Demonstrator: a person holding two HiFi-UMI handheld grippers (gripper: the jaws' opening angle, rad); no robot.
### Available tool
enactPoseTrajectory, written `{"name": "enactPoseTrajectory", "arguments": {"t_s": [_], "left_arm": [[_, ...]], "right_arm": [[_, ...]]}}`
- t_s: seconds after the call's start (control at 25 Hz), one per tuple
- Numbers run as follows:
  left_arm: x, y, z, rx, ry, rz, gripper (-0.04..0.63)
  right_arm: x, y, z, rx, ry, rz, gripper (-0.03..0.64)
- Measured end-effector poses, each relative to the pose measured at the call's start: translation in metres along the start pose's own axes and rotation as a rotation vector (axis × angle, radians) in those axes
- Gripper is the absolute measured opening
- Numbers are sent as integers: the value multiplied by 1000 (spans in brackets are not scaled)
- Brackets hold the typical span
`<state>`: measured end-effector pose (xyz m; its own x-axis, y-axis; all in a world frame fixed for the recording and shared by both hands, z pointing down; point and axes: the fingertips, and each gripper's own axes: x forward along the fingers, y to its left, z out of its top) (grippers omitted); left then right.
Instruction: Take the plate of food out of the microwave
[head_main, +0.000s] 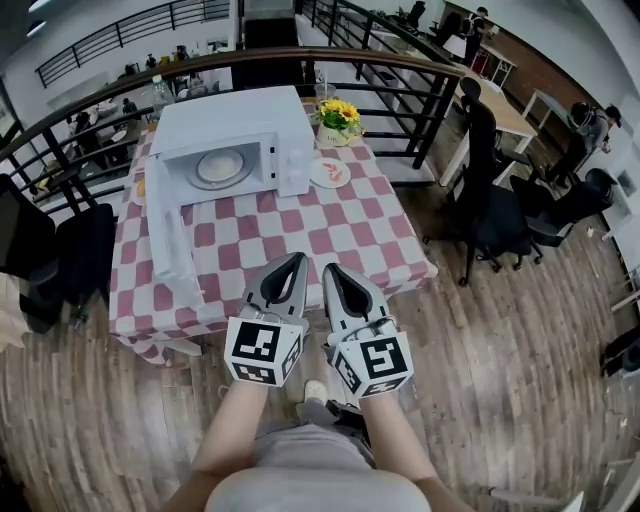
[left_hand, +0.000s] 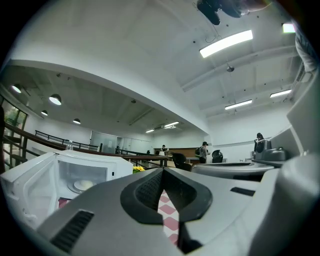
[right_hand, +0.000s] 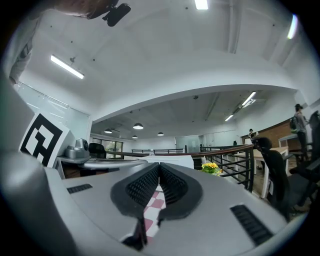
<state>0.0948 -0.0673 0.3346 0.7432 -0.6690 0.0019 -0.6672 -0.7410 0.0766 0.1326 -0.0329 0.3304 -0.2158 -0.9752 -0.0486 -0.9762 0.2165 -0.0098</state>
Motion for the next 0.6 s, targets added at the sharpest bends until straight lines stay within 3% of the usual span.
{"name": "enactPoseTrajectory", "arguments": {"t_s": [0.2,0.6], "left_arm": [[30,21,-2,66,5,101,3],[54,61,-17,43,22,224,3]], "right_arm": [[30,-23,-3,8,-15,68,26],[79,-34,-20,17,0,185,25]]}}
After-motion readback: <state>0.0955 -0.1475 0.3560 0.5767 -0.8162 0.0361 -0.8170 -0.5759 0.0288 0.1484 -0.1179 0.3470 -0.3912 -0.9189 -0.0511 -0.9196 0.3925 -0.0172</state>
